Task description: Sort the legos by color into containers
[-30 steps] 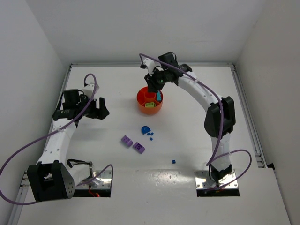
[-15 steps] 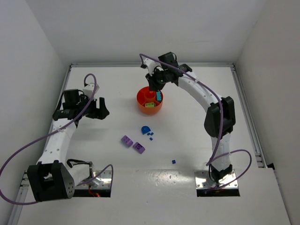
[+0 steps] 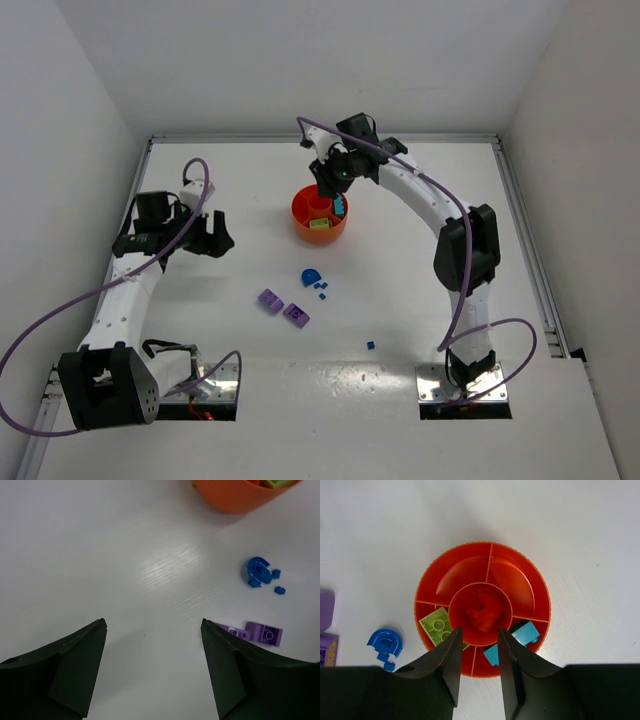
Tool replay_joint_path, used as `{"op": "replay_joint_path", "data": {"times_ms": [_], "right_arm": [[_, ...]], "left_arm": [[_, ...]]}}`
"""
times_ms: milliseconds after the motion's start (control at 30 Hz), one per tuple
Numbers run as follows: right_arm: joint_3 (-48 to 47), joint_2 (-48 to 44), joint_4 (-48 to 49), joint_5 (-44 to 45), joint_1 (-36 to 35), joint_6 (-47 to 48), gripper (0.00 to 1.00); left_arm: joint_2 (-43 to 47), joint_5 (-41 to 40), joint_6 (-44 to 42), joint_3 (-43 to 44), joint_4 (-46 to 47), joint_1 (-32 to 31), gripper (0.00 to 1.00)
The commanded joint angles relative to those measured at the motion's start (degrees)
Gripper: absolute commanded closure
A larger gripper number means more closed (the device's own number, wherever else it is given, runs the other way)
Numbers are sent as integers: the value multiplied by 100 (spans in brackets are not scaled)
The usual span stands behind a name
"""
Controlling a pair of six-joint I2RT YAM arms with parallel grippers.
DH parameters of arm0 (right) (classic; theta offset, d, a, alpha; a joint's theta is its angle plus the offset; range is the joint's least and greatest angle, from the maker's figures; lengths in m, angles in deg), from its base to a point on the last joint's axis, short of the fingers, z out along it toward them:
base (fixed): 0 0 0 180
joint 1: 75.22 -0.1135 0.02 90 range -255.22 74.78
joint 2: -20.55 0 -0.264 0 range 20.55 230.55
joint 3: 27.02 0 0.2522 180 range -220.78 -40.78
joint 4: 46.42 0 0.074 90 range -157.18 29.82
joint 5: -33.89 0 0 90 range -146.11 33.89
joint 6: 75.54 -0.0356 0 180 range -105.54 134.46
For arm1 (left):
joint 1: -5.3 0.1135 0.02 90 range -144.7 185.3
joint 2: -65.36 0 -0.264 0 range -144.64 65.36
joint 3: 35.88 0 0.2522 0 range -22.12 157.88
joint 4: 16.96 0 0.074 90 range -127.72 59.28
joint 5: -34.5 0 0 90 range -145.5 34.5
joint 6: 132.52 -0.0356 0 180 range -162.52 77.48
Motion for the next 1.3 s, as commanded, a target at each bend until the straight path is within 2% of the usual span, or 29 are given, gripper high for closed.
{"op": "replay_joint_path", "data": {"times_ms": [0,33,67,133,167,233,300,400,533,667,800,1000,1267], "right_arm": [[27,-305,-112,110,76,-29,65],[176,-384,-182,163,76,32,64],[299,-576,-340,242,207,94,61],[850,-823,-420,313,339,173,56],[1071,-972,-420,313,418,173,51],[1755,-1455,-420,313,638,173,43],[2179,-1780,-272,400,761,51,42],[2996,-2396,-140,453,929,-186,38],[3534,-3055,-78,621,1218,-389,38],[3824,-3565,-200,674,1342,-442,38],[3825,-3619,-314,543,1552,-442,38],[3702,-3557,-464,366,1658,-442,38],[3702,-3505,-517,366,1711,-389,38]], "left_arm": [[130,586,-1083,223,-545,-237,18],[78,1110,-1610,459,-887,-291,18],[78,1402,-2511,566,-1474,-344,18],[26,1405,-3211,786,-1821,-493,17],[25,1405,-3971,839,-2118,-494,16],[-150,1405,-4749,918,-2471,-677,14],[-291,1352,-5556,1007,-2910,-888,13],[-536,1221,-6218,1086,-3298,-1677,13],[-590,467,-6466,578,-3010,-2549,13],[-537,254,-6606,146,-2159,-3077,16],[-862,-88,-6887,75,-1885,-3613,16],[-1565,-317,-7204,198,-1779,-3991,19],[-1865,-572,-7266,-47,-1673,-4221,23]]}}
